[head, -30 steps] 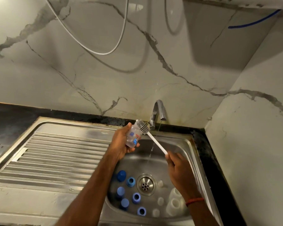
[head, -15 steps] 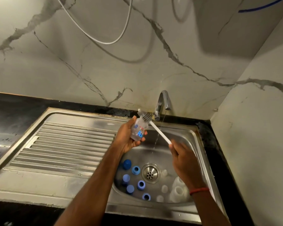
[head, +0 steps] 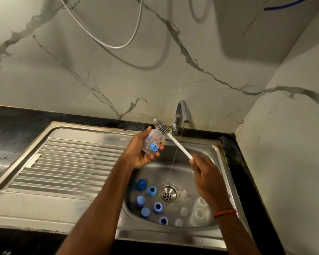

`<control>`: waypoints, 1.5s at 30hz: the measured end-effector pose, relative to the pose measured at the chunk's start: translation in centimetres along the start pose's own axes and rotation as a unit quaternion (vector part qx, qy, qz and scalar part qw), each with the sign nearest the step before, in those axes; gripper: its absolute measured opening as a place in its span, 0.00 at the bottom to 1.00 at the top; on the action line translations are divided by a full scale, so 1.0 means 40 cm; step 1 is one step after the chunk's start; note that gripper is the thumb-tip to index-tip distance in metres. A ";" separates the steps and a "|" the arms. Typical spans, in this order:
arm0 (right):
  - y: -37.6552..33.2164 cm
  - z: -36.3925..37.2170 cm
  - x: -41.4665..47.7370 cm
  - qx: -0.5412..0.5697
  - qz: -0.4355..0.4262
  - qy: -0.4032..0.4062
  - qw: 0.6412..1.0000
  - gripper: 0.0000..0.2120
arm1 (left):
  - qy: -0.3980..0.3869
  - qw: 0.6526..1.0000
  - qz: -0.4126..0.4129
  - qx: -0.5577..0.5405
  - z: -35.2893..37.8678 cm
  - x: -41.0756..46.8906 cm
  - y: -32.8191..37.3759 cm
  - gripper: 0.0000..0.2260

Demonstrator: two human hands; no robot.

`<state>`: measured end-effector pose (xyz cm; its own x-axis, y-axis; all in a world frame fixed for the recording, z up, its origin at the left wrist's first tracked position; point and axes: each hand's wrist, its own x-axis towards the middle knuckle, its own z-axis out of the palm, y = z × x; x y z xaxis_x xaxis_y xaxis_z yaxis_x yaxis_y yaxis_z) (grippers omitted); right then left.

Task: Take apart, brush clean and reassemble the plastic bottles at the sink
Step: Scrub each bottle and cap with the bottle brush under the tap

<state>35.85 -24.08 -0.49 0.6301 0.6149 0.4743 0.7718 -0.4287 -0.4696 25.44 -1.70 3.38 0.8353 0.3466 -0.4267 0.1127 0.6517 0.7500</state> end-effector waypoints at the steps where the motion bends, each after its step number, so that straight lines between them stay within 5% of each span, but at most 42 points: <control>1: 0.005 0.001 -0.007 0.004 0.000 -0.004 1.000 0.13 | 0.000 1.000 -0.002 -0.007 -0.006 0.001 0.006 0.29; 9: 0.014 0.007 -0.016 0.020 -0.006 -0.007 1.000 0.15 | -0.034 0.998 -0.047 -0.005 -0.001 -0.007 -0.019 0.28; 30: -0.025 -0.006 0.016 -0.030 -0.033 -0.017 0.999 0.13 | -0.084 0.987 -0.008 -0.136 -0.013 -0.021 -0.010 0.26; 45: -0.045 0.006 0.048 0.001 -0.056 -0.013 0.998 0.19 | -0.206 0.959 0.000 -0.196 -0.045 -0.003 0.008 0.26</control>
<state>35.64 -21.97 1.11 0.5376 0.6757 0.5043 0.8370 -0.3554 -0.4161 24.43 -0.32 2.77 0.9859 0.1046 -0.1305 -0.0318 0.8831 0.4681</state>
